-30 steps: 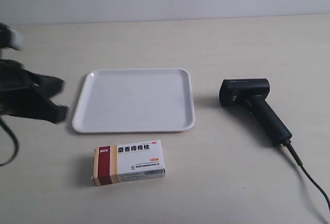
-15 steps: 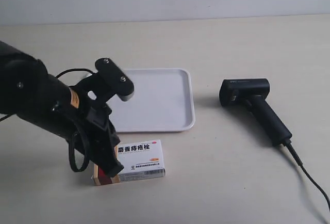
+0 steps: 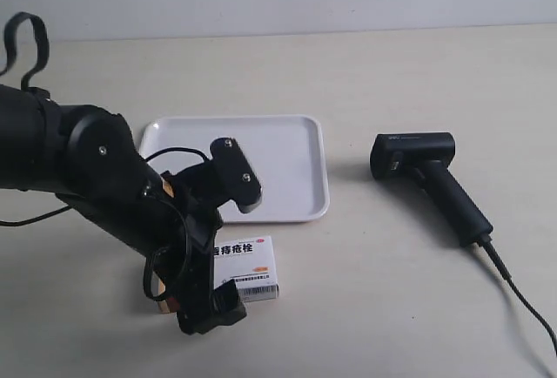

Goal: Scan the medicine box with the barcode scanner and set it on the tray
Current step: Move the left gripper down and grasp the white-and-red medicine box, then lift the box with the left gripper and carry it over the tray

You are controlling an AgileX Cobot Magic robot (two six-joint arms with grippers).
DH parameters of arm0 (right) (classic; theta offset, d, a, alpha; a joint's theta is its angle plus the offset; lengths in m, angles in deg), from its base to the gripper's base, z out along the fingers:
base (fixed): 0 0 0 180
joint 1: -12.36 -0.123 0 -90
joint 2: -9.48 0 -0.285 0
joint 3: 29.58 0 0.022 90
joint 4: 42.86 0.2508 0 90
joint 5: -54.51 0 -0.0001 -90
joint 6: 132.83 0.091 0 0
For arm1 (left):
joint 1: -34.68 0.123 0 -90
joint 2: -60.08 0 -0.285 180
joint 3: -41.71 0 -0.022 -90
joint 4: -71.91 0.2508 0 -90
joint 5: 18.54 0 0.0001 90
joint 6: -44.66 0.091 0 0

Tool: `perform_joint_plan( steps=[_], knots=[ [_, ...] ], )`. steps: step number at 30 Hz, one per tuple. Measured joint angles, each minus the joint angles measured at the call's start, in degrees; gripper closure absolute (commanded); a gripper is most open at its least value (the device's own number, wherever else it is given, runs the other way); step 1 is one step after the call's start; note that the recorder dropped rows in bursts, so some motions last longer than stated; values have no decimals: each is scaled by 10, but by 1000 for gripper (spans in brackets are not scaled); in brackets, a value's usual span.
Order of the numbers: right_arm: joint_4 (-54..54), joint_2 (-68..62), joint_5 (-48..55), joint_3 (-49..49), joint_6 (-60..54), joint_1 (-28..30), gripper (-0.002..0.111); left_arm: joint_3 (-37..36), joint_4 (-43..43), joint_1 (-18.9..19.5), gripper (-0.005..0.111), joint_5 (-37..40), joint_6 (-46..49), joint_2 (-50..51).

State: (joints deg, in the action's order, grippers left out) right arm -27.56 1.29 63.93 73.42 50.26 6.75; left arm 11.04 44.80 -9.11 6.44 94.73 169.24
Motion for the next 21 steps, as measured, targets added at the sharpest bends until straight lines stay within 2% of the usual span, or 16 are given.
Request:
perform_joint_plan(
  steps=[3,5,6,7,8,9,13,17,21],
  knots=[
    [0,0,1,0,0,0,108,1,-1,-1,6,-16,30,26],
    [0,0,2,0,-1,0,108,3,-12,-1,28,-25,60,44],
    [0,0,2,0,-1,0,108,4,-14,-1,52,-28,64,45],
    [0,0,2,0,-1,0,108,4,-19,-1,66,-30,68,46],
    [0,0,2,0,-1,0,108,6,-19,-1,92,-32,71,46],
    [0,0,2,0,-1,0,108,6,-17,-1,107,-36,76,46],
    [34,0,-10,0,-3,0,108,7,24,-1,107,-39,89,10],
    [64,-23,-31,0,-21,0,108,40,34,3,107,-38,150,-51],
    [72,-118,-32,20,-24,0,108,70,21,38,107,2,219,-83]
  ],
)
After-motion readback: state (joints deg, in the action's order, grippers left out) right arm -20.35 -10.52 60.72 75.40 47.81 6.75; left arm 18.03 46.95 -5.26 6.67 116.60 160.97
